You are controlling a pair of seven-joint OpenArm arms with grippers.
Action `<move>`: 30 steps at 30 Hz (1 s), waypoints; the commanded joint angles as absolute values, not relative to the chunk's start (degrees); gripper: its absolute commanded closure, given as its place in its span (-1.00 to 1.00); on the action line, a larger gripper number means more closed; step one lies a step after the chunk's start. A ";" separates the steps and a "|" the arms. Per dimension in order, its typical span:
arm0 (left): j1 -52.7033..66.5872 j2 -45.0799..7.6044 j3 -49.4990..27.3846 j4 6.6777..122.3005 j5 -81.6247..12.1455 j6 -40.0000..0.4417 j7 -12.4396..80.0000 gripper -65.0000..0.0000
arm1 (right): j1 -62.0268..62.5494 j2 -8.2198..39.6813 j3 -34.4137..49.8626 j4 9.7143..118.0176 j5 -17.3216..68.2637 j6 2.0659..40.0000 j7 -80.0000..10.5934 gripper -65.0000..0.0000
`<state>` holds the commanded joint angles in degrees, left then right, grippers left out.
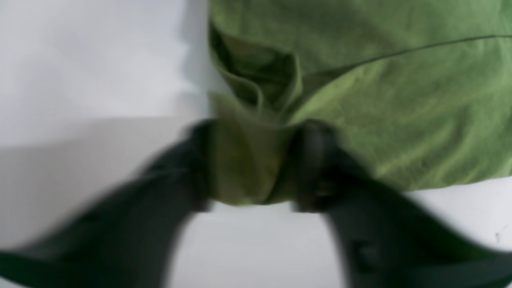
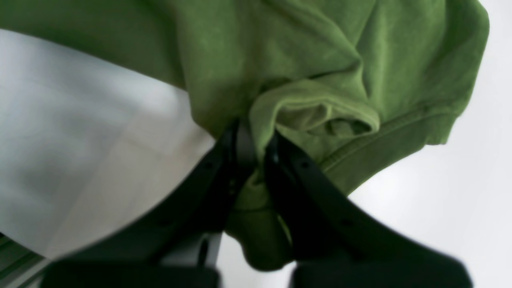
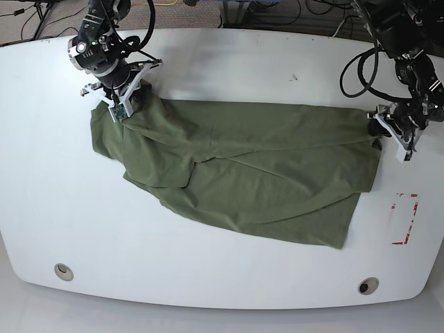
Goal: Layout the t-shirt on the table in an organized manner, then fold the t-shirt properly
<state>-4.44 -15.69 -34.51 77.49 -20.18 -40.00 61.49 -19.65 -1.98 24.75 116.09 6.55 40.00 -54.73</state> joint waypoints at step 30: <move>-0.40 -17.19 -34.77 98.15 -20.53 -40.00 61.76 1.00 | -21.41 -2.07 24.57 116.09 6.55 40.00 -55.08 0.92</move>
